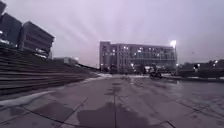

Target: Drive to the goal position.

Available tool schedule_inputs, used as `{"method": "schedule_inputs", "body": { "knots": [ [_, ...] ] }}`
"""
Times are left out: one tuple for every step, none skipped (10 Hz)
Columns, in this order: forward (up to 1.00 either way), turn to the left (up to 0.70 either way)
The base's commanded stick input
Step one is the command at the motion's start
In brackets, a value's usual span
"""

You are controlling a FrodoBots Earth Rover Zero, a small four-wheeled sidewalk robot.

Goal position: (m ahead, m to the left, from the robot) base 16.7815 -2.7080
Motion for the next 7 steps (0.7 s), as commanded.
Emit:
{"method": "schedule_inputs", "body": {
  "knots": [
    [0.0, -0.45],
    [0.49, -0.36],
    [0.58, -0.35],
    [0.16, -0.42],
    [0.99, -0.27],
    [1.0, -0.27],
    [1.0, -0.09]
  ]
}}
